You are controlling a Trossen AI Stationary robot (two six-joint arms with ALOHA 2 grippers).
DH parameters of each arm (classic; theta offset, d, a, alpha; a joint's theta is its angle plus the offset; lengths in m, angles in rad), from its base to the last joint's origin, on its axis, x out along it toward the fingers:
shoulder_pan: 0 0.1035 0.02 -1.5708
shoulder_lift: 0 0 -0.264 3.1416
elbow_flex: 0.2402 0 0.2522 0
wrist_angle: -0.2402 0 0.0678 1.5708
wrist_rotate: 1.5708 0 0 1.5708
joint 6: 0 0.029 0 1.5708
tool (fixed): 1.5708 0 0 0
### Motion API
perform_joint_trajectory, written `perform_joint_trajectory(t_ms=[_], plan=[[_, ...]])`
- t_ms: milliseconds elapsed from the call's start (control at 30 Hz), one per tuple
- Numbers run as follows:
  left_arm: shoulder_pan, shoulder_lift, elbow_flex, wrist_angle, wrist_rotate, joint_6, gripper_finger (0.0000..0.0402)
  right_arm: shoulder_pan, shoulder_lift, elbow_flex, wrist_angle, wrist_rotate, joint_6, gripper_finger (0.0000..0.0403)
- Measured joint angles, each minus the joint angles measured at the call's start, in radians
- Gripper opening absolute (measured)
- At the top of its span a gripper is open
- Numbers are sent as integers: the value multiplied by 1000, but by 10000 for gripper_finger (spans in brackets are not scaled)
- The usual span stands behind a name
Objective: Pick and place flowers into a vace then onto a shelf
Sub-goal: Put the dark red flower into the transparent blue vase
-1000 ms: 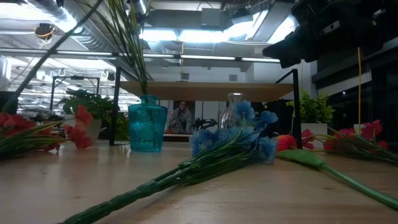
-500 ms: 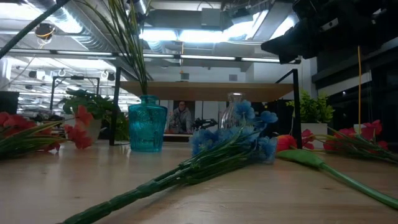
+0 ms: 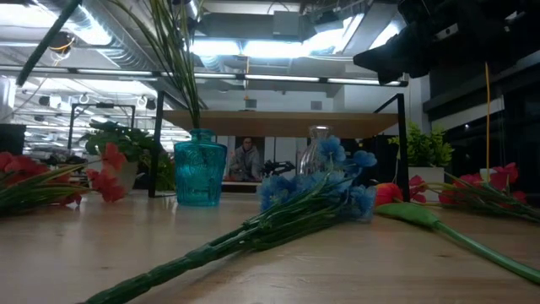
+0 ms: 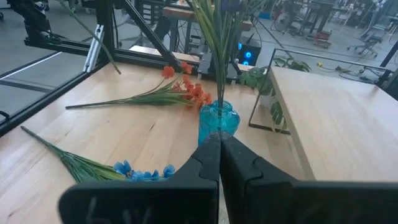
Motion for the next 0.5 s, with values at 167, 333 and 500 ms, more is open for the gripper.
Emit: perform_joint_trajectory(t_ms=[167,333,500], plan=[[11,-1,0,171,81,230,3,0,0,0,0,0,0,5],[16,-3,0,197,101,284,3,0,0,0,-1,0,0,5],[32,-5,-1,234,203,325,3,0,0,0,-1,0,0,5]])
